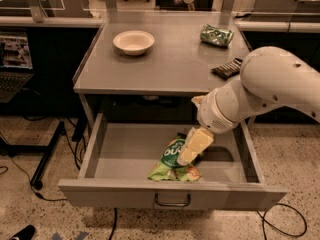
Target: Pick green rice chip bag from top drawer and place on counter
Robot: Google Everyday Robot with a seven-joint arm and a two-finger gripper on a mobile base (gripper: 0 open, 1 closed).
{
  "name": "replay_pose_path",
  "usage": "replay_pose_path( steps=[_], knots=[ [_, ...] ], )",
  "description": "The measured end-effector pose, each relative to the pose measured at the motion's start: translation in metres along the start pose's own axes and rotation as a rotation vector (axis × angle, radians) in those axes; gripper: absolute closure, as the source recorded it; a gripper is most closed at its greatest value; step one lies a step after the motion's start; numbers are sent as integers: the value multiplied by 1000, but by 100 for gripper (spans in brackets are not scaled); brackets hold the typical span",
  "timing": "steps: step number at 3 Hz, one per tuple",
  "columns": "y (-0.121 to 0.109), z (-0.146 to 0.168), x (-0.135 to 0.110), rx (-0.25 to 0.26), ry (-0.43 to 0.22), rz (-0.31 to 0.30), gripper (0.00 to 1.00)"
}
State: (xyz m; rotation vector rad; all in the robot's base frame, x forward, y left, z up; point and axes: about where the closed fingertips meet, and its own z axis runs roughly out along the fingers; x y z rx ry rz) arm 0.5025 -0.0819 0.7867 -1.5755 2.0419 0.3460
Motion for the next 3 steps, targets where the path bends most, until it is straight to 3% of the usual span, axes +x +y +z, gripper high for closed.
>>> replay_pose_path(
  steps=[1,3],
  knots=[
    [-1,6,-4,-2,4,-15,0],
    [-5,23,15,56,-10,41,0]
  ],
)
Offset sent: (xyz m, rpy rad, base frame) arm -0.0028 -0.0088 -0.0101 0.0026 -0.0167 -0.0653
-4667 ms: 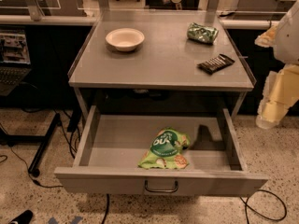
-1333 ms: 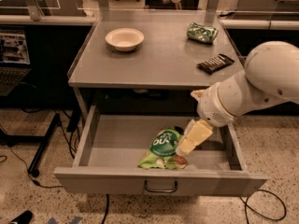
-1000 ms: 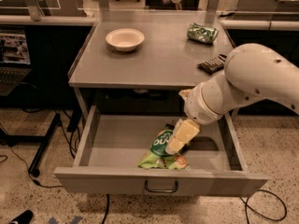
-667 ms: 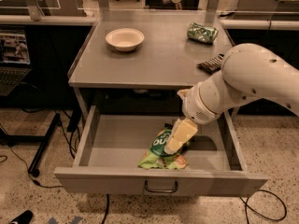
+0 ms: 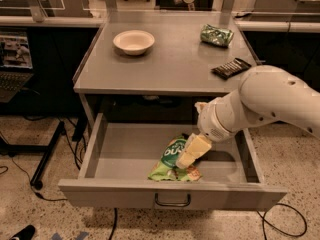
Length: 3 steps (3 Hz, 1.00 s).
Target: Pick green rice chip bag from top drawer and place on counter
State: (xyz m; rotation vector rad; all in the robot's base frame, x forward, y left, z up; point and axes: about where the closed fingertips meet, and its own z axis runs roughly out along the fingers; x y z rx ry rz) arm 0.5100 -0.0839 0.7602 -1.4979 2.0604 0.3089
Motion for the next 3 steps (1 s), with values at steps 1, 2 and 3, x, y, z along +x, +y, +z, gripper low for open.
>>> replay_pose_path(
  steps=[1,2,3],
  knots=[
    [-4,11,0,38,-44,24,0],
    [-4,20,1,68,-79,54,0],
    [3,35,0,69,-100,79,0]
  ],
)
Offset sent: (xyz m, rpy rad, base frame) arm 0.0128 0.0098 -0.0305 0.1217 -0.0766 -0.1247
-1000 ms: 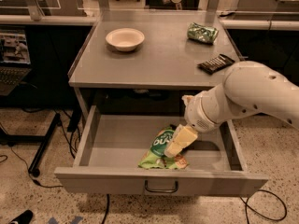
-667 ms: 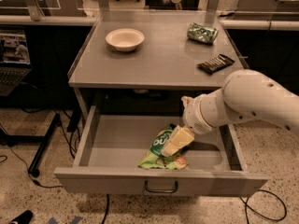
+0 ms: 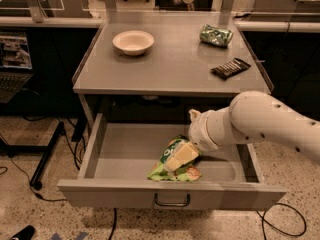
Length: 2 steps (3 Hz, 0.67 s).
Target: Pick green rice chip bag from top drawer and place on counter
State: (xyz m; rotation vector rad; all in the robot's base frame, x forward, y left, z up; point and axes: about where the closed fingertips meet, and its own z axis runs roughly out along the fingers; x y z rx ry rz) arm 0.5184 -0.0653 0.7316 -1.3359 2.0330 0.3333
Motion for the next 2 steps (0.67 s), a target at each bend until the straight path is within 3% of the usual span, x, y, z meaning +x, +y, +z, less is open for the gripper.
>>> replay_pose_path(
  steps=[2],
  knots=[
    [18,50,12,-61,29,28,0]
  ],
)
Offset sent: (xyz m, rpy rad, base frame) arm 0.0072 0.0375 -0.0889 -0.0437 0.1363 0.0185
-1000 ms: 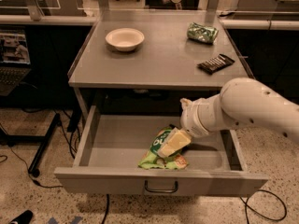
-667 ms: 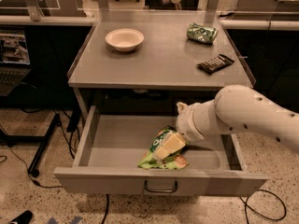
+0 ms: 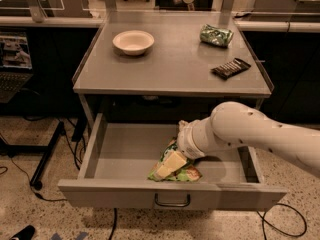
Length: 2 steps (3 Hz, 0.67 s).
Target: Pick green rice chip bag from top drawer and place on counter
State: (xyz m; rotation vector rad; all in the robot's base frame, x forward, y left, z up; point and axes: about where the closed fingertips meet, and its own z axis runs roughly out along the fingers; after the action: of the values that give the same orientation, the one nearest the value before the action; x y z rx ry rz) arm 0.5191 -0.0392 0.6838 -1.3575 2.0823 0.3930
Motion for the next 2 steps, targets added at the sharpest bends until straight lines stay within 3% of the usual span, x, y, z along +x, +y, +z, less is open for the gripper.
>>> replay_pose_path(
  steps=[1,2],
  knots=[
    [-3,24,12,-12,54,13,0],
    [-3,24,12,-12,54,13,0]
  ],
)
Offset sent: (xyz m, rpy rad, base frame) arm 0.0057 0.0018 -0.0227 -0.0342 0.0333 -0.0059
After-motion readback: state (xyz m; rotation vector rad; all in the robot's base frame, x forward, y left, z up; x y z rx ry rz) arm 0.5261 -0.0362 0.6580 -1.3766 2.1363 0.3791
